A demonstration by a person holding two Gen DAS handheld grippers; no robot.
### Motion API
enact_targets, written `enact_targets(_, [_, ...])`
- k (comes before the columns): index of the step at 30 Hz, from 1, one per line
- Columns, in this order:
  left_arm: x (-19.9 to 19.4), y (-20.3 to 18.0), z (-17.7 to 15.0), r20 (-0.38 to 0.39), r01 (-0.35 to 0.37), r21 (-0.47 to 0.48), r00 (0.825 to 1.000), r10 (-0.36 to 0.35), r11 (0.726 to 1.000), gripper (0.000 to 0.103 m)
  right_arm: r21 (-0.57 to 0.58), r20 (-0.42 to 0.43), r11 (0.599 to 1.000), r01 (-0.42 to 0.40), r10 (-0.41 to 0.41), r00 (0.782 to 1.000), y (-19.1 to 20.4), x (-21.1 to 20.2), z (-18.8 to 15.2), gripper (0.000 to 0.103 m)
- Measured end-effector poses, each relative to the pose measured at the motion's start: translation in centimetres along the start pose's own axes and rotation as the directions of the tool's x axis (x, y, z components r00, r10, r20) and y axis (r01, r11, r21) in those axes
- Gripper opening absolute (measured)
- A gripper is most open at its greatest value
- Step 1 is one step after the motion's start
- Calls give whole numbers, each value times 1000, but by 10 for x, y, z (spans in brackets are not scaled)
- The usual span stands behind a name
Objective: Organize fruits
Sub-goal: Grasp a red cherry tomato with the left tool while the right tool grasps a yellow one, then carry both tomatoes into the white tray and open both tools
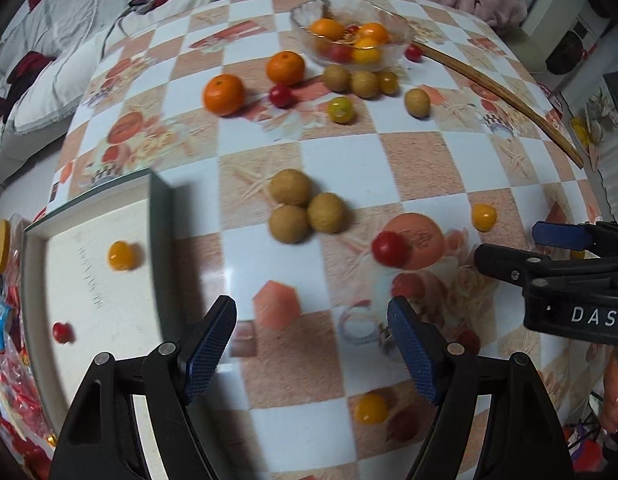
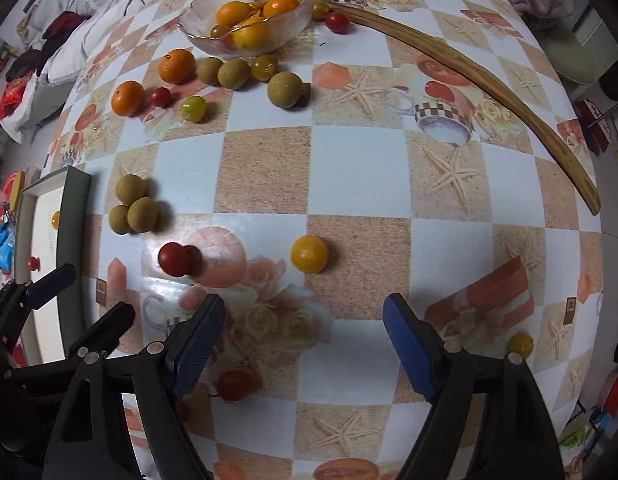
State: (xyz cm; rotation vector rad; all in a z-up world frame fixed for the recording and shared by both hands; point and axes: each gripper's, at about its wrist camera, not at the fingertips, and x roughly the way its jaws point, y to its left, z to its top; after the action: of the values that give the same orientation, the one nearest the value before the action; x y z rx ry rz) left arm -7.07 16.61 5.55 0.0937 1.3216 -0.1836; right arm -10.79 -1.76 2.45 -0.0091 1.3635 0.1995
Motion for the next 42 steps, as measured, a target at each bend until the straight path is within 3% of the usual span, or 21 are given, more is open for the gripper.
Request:
enact_targets(3, [7, -14, 6, 4, 2, 26, 1000, -2, 1000, 79, -11, -1, 1000, -11, 11, 1000, -6, 5, 4, 83])
enact_targets(8, [17, -31, 13, 5, -1, 63, 1000, 1, 998, 79, -42, -15, 999, -33, 33, 999, -10, 15, 11, 63])
enact_targets(13, [24, -40, 20, 5, -15, 71, 1000, 14, 997, 79, -86, -11, 996, -33, 32, 999, -5, 18, 16, 57])
enact_targets(16, [28, -44, 23, -1, -21, 69, 1000, 22, 997, 77, -112, -8, 993, -24, 24, 1000, -3, 19, 18, 39])
enact_targets(18, [32, -48, 25, -14, -25, 73, 1000, 26, 997, 66, -102, -12, 994, -36, 35, 999, -3, 20, 24, 25])
enact_targets(21, [38, -51, 27, -31, -33, 65, 999, 35, 997, 64, -63, -16, 996, -55, 54, 998, -11, 19, 24, 24])
enact_targets(23, [37, -50, 28, -30, -14, 54, 999, 16, 998, 57, -52, -14, 997, -58, 58, 998, -15, 17, 23, 24])
enact_targets(25, [36, -51, 28, -26, 7, 58, 1000, -5, 998, 37, -41, -14, 997, -67, 66, 998, -23, 14, 19, 24])
enact_targets(27, [34, -49, 29, -35, 37, 54, 999, -36, 998, 24, -27, -12, 997, -72, 72, 997, -27, 11, 16, 24])
enact_targets(31, [29, -36, 32, -53, 121, -21, 991, -122, 992, 23, 1, -4, 996, -89, 89, 996, -33, 2, 12, 24])
enact_targets(42, [-9, -1, 10, -20, 131, -70, 991, -133, 989, 23, -27, 10, 994, -107, 107, 994, -16, -20, -1, 24])
